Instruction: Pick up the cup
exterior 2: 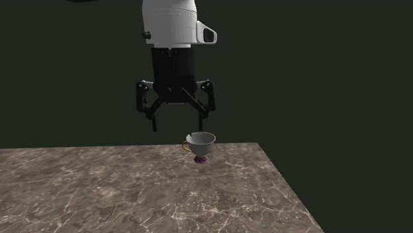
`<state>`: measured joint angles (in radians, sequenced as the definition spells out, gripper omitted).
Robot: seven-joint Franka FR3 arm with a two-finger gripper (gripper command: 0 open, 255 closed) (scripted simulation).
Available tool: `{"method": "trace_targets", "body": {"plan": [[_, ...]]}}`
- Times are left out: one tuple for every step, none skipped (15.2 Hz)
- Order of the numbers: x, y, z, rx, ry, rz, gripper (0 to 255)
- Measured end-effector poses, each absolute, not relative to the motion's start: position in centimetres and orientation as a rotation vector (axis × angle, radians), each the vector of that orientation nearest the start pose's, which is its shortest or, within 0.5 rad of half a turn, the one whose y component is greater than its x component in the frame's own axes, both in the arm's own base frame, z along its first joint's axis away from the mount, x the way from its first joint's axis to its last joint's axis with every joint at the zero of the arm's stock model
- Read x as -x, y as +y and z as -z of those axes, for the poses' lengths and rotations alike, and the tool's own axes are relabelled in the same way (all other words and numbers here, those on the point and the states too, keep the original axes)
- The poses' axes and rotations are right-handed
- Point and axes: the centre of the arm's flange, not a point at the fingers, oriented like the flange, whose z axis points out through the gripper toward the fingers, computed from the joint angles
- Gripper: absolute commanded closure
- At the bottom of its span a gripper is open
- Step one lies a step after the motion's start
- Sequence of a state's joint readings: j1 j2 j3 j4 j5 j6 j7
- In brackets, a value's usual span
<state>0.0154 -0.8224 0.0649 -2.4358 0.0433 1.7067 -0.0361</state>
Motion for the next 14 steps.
{"method": "trace_targets", "body": {"plan": [[-30.8, 3.4, -57.5, 3.138, -0.148, 0.145, 0], [-31.4, 3.5, -57.2, 3.140, -0.143, 0.145, 0], [-32.2, 3.9, -56.7, 3.144, -0.136, 0.145, 0], [-33.4, 4.1, -56.4, 3.148, -0.128, 0.146, 0], [-34.4, 4.1, -56.3, 3.153, -0.119, 0.147, 0], [-35.5, 4.8, -55.7, 3.157, -0.111, 0.147, 0], [-36.3, 5.1, -55.1, 3.162, -0.102, 0.148, 0], [-37.6, 5.7, -54.6, 3.166, -0.093, 0.150, 0], [-38.7, 5.9, -54.2, 3.171, -0.084, 0.150, 0], [-40.1, 6.1, -53.4, 3.175, -0.074, 0.151, 0], [-41.4, 6.2, -52.9, 3.180, -0.064, 0.152, 0], [-42.5, 6.6, -52.5, 3.184, -0.055, 0.153, 0], [-43.8, 6.9, -51.9, 3.189, -0.045, 0.154, 0], [-45.2, 7.3, -51.3, 3.193, -0.036, 0.156, 0]]}}
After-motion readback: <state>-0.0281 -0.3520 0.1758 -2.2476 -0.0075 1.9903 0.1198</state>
